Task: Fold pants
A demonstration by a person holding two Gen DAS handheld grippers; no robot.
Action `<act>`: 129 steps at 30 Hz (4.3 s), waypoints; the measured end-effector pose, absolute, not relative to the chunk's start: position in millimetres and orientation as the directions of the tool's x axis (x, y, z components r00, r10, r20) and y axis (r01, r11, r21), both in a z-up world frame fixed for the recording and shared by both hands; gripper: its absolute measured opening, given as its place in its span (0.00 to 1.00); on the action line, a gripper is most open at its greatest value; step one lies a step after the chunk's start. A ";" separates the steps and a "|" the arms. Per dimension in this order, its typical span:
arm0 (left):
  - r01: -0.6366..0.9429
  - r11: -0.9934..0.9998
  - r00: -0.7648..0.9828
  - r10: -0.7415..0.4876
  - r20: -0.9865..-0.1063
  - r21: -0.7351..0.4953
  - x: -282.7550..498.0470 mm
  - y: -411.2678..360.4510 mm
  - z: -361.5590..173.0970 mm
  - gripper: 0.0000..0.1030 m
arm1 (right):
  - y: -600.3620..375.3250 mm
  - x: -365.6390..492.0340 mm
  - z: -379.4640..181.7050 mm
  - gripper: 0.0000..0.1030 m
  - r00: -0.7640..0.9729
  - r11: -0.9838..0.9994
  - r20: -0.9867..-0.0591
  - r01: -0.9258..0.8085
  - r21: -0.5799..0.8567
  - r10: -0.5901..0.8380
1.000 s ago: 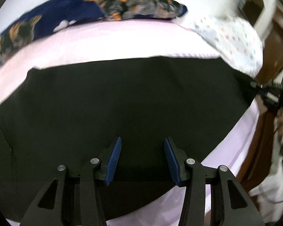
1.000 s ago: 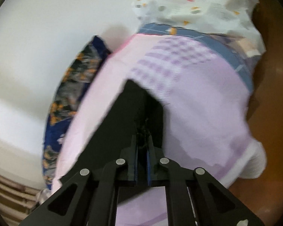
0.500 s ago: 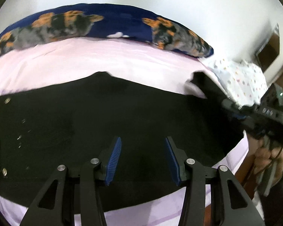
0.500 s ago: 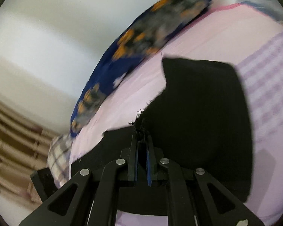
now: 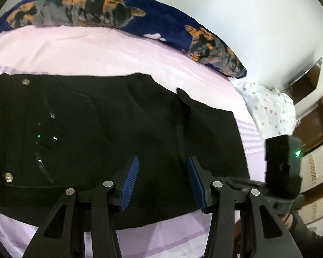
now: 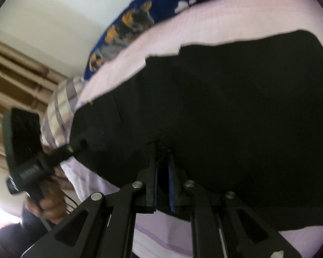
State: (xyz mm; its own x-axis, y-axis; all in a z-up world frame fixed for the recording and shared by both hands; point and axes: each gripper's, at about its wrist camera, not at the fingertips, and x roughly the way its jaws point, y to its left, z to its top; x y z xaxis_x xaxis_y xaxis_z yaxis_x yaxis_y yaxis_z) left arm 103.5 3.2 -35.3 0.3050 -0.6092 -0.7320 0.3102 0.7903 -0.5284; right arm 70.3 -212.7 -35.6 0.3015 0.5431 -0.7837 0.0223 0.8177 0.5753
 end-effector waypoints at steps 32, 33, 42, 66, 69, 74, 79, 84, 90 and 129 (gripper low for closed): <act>0.142 0.677 -0.002 -0.730 -0.684 -0.722 109.6 -64.9 -91.1 0.08 | -314.9 30.5 -19.9 0.46 0.571 0.713 -0.703 0.269 0.648 0.424; 0.145 0.676 0.004 -0.730 -0.683 -0.722 108.7 -65.8 -88.8 0.07 | -315.1 30.3 -20.5 0.46 0.570 0.711 -0.704 0.271 0.648 0.424; 0.210 0.665 0.053 -0.740 -0.670 -0.717 91.4 -53.4 -59.6 0.06 | -318.4 28.9 -20.5 0.46 0.568 0.708 -0.709 0.286 0.646 0.418; 0.171 0.911 0.370 -0.411 -0.833 -0.374 90.1 14.4 -47.2 0.29 | -242.6 122.5 -39.6 0.46 0.451 0.847 -0.797 0.147 0.512 0.403; 0.126 0.934 0.431 -0.356 -0.829 -0.335 88.2 44.0 -42.8 0.32 | -215.2 137.4 -40.0 0.46 0.427 0.847 -0.790 0.092 0.523 0.441; 0.024 0.946 0.488 -0.293 -0.822 -0.323 86.5 91.0 -43.5 0.36 | -175.1 150.0 -41.0 0.46 0.382 0.849 -0.787 0.012 0.529 0.485; -0.067 0.929 0.525 -0.277 -0.805 -0.363 78.9 131.3 -48.1 0.37 | -152.6 152.9 -43.0 0.46 0.340 0.847 -0.792 -0.030 0.530 0.507; -0.136 0.904 0.574 -0.262 -0.776 -0.405 70.4 163.8 -49.8 0.39 | -165.7 156.2 -29.4 0.46 0.422 0.864 -0.785 0.008 0.503 0.453; -0.147 0.884 0.620 -0.268 -0.737 -0.444 62.1 188.7 -43.1 0.45 | -191.3 189.8 -35.0 0.46 0.453 0.904 -0.837 0.135 0.406 0.308; -0.364 0.485 0.652 -0.477 -0.590 -0.795 69.3 259.7 -128.1 0.42 | -145.9 136.2 -17.6 0.50 0.376 0.853 -0.798 0.036 0.520 0.471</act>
State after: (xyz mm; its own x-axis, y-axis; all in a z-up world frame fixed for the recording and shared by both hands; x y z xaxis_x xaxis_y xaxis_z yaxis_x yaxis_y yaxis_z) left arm 69.3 259.7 -128.1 0.6516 -0.4773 -0.5895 -0.3639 0.4852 -0.7951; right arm 136.2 -145.9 -17.6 0.3763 0.4707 -0.7980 0.0357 0.8533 0.5202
